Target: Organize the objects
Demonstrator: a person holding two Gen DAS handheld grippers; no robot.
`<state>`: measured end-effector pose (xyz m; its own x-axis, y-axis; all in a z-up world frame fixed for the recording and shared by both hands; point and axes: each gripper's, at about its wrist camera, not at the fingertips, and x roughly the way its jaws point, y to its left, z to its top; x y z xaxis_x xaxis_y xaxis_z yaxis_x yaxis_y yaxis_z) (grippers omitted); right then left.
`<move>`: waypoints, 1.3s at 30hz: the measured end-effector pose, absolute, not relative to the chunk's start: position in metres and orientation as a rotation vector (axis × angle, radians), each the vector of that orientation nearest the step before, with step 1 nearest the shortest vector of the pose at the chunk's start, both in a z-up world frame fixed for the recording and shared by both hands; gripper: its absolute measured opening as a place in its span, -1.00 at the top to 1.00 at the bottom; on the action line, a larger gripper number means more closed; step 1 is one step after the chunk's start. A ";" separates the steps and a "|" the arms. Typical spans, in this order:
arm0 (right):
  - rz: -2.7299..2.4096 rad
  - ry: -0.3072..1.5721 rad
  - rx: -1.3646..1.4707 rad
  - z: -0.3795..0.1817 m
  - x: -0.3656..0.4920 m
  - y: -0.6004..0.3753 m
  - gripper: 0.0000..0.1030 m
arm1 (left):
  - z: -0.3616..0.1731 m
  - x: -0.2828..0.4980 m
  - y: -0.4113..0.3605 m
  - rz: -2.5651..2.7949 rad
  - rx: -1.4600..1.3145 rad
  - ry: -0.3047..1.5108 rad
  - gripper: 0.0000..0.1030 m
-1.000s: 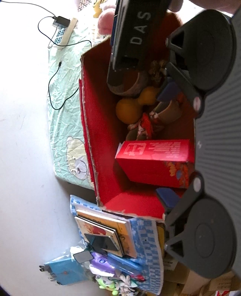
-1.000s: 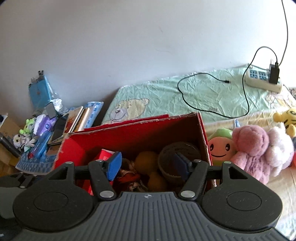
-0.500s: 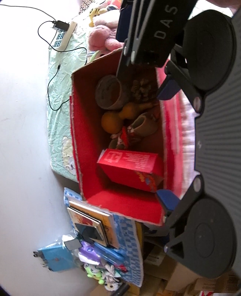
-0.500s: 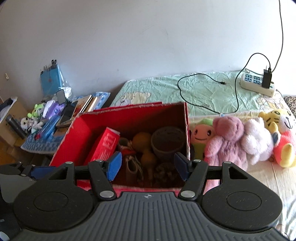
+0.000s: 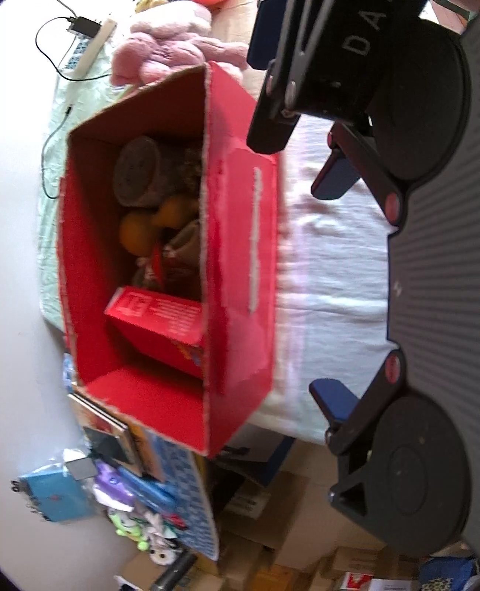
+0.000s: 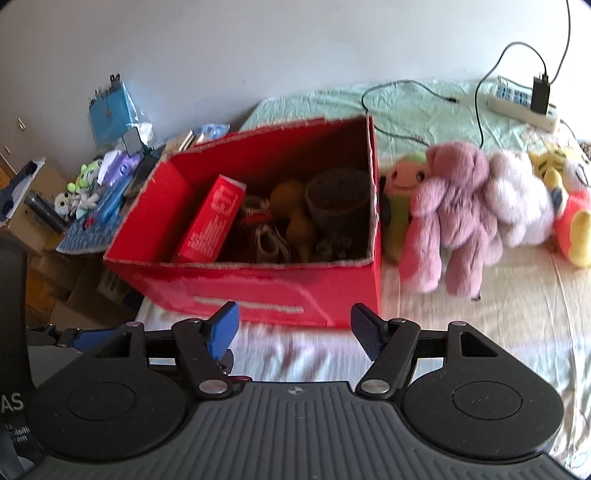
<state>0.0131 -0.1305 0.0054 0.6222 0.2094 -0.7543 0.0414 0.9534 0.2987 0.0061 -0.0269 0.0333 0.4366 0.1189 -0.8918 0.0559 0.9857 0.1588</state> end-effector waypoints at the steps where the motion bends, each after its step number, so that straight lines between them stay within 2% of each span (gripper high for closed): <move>1: 0.100 0.905 0.302 0.004 0.012 -0.130 -0.35 | 0.032 0.005 -0.027 0.044 0.173 1.128 -0.99; 11: 0.116 0.912 0.327 0.007 0.014 -0.128 -0.35 | 0.037 0.003 -0.025 0.054 0.174 1.140 -0.99; 27: 0.036 0.786 0.344 0.040 0.042 -0.118 -0.37 | 0.078 0.043 -0.018 -0.048 0.237 0.998 -0.99; 31: 0.004 0.758 0.339 0.042 0.056 -0.110 -0.45 | 0.079 0.059 -0.010 -0.071 0.239 0.984 -0.99; 39: -0.050 0.752 0.350 0.032 0.078 -0.098 -0.45 | 0.070 0.084 0.005 -0.111 0.260 0.968 -0.99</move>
<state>0.0778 -0.0979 0.0319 0.7321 0.0798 -0.6765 0.1686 0.9409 0.2936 0.0837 0.0049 0.0697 0.5643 0.0227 -0.8253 0.2081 0.9634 0.1687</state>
